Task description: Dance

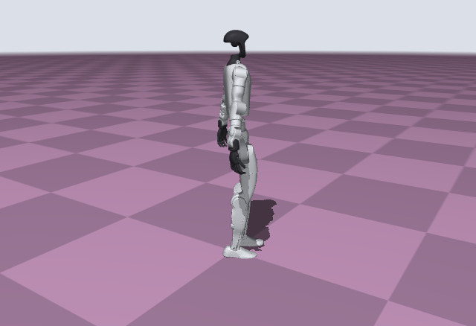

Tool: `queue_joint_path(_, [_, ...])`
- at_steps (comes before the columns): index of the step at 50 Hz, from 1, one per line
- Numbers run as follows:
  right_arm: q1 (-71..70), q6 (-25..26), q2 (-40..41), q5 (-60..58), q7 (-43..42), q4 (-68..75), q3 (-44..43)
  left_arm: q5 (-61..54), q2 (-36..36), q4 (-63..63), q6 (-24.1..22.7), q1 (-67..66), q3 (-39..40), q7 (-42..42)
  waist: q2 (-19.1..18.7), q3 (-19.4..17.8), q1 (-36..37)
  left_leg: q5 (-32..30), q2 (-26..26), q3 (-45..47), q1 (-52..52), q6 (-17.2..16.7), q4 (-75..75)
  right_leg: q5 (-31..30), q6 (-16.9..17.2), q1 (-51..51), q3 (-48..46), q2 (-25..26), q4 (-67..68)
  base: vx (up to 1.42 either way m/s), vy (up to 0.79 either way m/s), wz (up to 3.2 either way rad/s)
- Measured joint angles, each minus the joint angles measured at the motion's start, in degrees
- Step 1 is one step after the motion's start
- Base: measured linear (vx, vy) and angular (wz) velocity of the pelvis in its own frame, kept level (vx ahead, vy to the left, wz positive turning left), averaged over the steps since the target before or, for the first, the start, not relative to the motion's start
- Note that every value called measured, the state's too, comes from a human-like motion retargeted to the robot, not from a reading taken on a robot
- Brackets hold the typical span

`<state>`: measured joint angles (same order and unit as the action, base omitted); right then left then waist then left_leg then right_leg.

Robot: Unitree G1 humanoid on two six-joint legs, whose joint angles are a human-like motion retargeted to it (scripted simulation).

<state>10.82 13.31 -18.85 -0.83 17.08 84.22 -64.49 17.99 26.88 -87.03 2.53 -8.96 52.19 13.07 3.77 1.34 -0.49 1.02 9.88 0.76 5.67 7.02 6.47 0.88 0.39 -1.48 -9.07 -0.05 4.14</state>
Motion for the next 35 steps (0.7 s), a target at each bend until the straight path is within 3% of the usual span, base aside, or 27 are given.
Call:
queue_joint_path(5, [-2.9, -1.8, -4.4, 5.8, -1.4, 2.9, -0.8, -3.2, 4.4, -1.6, -1.0, 3.5, -0.1, 0.9, -0.1, -0.3, 0.4, -0.7, -0.2, 1.5, -0.1, -0.1, -2.0, -0.6, -0.4, 0.6, -0.4, 0.4, -0.7, -0.10, 0.01, -0.07])
queue_joint_path(12, [-11.5, -7.7, -14.1, 15.7, -14.6, 6.4, 1.3, -7.0, 11.9, -3.0, -3.6, 15.7, -4.1, -2.0, -0.1, -1.0, 1.9, -1.0, -0.3, 2.6, -0.3, -0.2, -2.7, -1.7, -0.5, 1.0, -0.3, 0.4, -0.9, -0.05, 0.05, -0.12])
queue_joint_path(20, [-27.2, -12.8, -27.9, 19.7, -30.9, 12.8, 15.3, -9.3, 18.7, -8.8, -3.9, 37.5, -17.0, -6.5, -0.1, -0.3, 3.6, -1.6, -0.6, 4.3, -0.2, -0.5, -3.6, -3.0, -0.8, 1.7, 0.9, 0.6, -1.3, -0.02, 0.03, -0.12])
queue_joint_path(27, [-41.6, -12.4, -29.9, 13.1, -38.8, 13.1, 29.9, -8.8, 16.4, -10.3, -4.8, 53.6, -28.3, -10.1, 0.1, 0.2, 4.9, -2.0, -0.9, 5.7, -0.3, -0.6, -4.2, -3.8, -1.0, 2.1, 1.5, 0.8, -1.6, 0.00, 0.00, 0.00])
queue_joint_path(35, [-53.7, -19.4, -22.9, 7.1, -44.1, 9.3, 39.6, -13.9, 8.3, -7.1, -7.7, 64.0, -34.2, -8.3, 0.4, 1.2, 5.5, -2.1, -1.3, 7.2, -0.2, -0.7, -4.7, -4.3, -1.1, 2.8, 1.9, 1.2, -1.7, 0.06, 0.03, -0.06])
